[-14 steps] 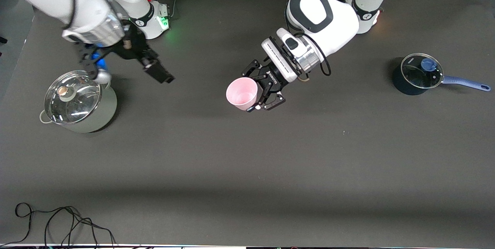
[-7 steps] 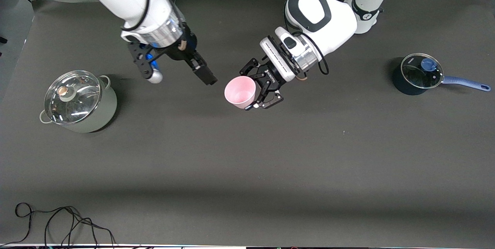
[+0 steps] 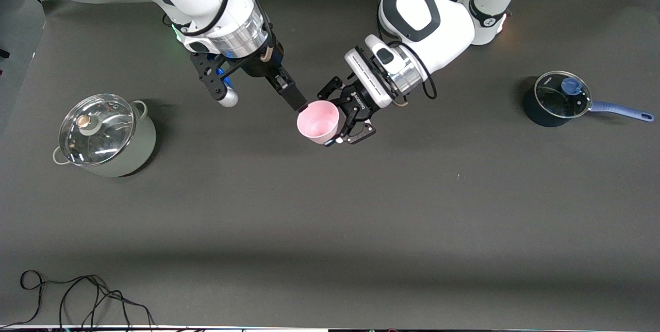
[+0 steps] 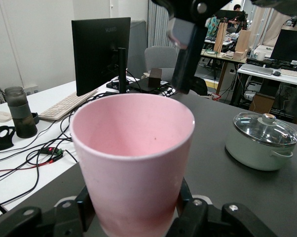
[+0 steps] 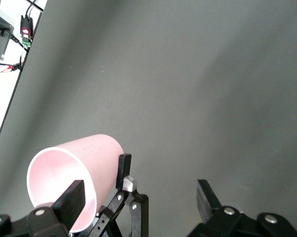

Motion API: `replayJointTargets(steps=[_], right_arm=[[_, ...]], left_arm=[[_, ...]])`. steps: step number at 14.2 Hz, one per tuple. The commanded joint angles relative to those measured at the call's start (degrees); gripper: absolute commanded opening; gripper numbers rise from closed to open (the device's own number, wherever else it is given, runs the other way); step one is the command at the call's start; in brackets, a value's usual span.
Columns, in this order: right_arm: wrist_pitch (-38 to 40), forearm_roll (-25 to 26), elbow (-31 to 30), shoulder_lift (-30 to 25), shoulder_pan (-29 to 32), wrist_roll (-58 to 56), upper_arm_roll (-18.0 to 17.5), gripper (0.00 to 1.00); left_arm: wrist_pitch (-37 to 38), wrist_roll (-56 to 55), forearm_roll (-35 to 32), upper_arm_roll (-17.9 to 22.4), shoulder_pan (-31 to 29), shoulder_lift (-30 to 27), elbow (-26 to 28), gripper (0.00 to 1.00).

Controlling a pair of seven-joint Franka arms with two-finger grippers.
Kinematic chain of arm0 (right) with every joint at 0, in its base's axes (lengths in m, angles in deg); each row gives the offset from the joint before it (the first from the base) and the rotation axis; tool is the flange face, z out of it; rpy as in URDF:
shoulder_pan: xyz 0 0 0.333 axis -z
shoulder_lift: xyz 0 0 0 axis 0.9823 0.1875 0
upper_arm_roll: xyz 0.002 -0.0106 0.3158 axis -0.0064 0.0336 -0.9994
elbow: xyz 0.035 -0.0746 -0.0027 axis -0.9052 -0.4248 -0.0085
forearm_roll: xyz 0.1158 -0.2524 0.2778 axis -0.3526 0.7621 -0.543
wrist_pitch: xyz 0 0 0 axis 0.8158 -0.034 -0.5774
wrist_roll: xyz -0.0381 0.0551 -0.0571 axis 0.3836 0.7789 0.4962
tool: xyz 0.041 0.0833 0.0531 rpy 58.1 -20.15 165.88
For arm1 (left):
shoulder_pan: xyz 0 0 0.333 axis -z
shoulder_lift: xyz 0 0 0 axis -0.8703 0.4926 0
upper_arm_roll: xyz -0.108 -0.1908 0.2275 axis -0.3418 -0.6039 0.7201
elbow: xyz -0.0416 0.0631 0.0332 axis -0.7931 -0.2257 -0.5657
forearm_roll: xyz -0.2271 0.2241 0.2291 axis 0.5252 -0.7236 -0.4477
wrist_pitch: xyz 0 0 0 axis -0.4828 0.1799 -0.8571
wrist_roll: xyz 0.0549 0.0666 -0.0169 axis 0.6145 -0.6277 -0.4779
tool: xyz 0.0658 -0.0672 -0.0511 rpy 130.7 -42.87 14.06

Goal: Transfer pink cup from left to right arm
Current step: 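Reach the right gripper to the pink cup's rim, then close the right gripper on the cup rim while the left gripper holds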

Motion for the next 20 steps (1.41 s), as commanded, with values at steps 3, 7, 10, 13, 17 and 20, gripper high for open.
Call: replayJointTargets(steps=[3,7,10,13,17,20], right_arm=[[-0.8,3.1,3.0,3.4,-1.6,-0.9,0.6,1.00],[-0.8,3.2,3.3,4.2,-1.6,-2.3,0.6,1.00],[-0.8,3.4,3.4,4.2,-1.6,-2.3,0.7,0.69],[-0.8,3.4,3.8,4.2,-1.6,-2.1,0.7,0.00],[-0.8,3.5,3.8,4.3,-1.6,-2.3,0.7,0.00],[-0.8,3.5,3.8,4.3,-1.4,-2.2,0.7,0.00]], left_arm=[[-1.2,-0.2,1.1,0.8,1.6,0.4,-1.6,0.22],[-1.2,-0.3,1.1,0.8,1.6,0.4,-1.7,0.24],[-1.2,-0.3,1.0,0.8,1.6,0.5,-1.6,0.24],[-1.2,-0.3,1.0,0.8,1.6,0.5,-1.6,0.24],[-1.2,-0.3,1.1,0.8,1.6,0.6,-1.6,0.26],[-1.2,-0.3,1.1,1.7,2.2,0.7,-1.7,0.31]])
